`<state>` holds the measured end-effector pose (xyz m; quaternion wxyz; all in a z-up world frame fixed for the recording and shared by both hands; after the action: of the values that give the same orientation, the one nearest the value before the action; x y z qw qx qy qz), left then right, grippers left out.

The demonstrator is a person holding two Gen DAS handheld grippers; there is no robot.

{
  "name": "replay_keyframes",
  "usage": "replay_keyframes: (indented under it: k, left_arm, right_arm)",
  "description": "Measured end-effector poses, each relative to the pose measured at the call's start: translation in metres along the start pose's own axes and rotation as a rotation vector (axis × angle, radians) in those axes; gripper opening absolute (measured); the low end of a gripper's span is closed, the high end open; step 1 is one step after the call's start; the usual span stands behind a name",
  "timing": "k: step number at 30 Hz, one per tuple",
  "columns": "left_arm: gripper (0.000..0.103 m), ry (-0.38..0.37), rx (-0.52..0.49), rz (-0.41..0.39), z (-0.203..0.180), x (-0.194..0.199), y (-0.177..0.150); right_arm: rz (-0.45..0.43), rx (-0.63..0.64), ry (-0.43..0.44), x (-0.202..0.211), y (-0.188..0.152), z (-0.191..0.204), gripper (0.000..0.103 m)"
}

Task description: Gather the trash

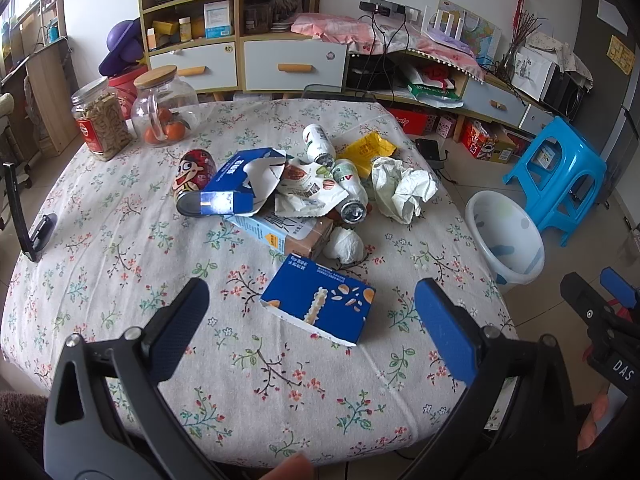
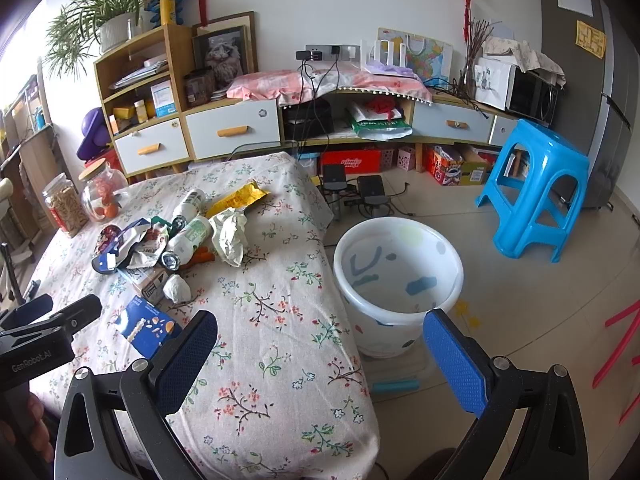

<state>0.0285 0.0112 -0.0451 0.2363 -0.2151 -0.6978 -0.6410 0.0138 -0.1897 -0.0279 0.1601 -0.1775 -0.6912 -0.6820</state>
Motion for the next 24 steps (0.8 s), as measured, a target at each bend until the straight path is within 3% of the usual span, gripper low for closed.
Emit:
replay_keyframes:
  k: [14, 24]
  left_arm:
    - [0.102, -0.009, 0.005, 0.005, 0.000, 0.001, 0.005]
    - [0.102, 0.037, 0.019, 0.061, 0.038, -0.025, 0.044]
  right_arm:
    - [0.011, -0.006, 0.000, 0.000, -0.001, 0.000, 0.103]
    - [0.086, -0.021, -0.035, -0.020, 0.022, -0.004, 0.103]
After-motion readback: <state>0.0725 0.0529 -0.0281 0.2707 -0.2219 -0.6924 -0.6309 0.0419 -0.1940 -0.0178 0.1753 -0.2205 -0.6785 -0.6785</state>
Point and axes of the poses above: each gripper's, at about its wrist camera, not at the fingertips, and x roughly against the way its jaws point, z to its left, y to its top, the point moved 5 cm from there along -x, roughly the way its jaws point, and after that the axes turned 11 degrees about -z, right-handed, at the moved point
